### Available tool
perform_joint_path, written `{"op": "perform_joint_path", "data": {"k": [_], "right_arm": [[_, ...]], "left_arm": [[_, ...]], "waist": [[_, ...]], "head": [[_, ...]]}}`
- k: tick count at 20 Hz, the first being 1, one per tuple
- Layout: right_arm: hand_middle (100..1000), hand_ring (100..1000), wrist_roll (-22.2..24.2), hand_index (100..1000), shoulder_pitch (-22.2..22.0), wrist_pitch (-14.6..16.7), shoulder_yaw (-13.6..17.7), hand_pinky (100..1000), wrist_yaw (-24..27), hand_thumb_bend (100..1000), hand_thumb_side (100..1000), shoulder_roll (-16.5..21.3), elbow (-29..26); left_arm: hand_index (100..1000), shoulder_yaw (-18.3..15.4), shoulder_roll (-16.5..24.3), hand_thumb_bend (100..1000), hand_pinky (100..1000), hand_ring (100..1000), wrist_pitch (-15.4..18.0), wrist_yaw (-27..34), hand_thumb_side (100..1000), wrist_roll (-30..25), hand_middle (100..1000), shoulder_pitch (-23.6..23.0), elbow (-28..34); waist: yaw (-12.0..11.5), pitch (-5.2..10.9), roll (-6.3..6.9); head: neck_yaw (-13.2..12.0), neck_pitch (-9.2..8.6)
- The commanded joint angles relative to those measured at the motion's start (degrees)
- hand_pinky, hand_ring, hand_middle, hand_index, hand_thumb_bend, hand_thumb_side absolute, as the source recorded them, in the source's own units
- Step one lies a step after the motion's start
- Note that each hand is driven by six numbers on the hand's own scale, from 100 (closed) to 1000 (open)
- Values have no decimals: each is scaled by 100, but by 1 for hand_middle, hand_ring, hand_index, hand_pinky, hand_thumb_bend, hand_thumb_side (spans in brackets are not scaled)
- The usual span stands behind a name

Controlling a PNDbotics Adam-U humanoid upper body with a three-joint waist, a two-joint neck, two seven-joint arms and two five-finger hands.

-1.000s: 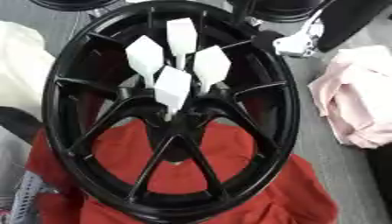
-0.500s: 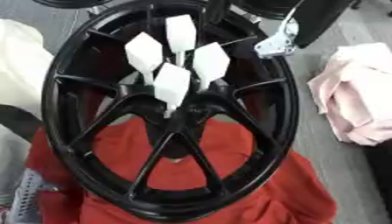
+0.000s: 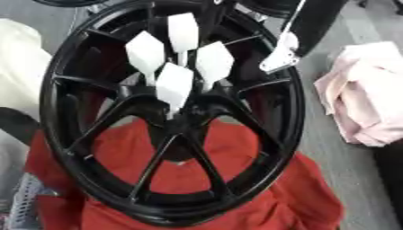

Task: Pull the pin out of the wheel hub.

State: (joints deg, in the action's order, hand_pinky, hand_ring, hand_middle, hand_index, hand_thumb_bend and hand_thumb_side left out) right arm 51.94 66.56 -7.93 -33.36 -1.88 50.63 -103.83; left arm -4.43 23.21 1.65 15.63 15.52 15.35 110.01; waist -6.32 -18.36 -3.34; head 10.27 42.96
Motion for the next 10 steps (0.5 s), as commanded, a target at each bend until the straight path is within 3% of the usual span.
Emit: {"op": "perform_joint_path", "data": {"k": [1, 10], "right_arm": [[758, 843, 3, 816, 115, 103, -7, 854, -70, 370, 284, 38, 82], [771, 854, 3, 826, 89, 224, -60, 857, -198, 362, 289, -95, 337]], "left_arm": [[881, -3, 71, 112, 789, 727, 1, 34, 865, -22, 694, 33, 60], [878, 0, 32, 114, 789, 727, 4, 44, 867, -25, 692, 28, 55]], "waist": [[-8, 172, 21], [-62, 134, 20]], "head": [[44, 69], [63, 106]]}}
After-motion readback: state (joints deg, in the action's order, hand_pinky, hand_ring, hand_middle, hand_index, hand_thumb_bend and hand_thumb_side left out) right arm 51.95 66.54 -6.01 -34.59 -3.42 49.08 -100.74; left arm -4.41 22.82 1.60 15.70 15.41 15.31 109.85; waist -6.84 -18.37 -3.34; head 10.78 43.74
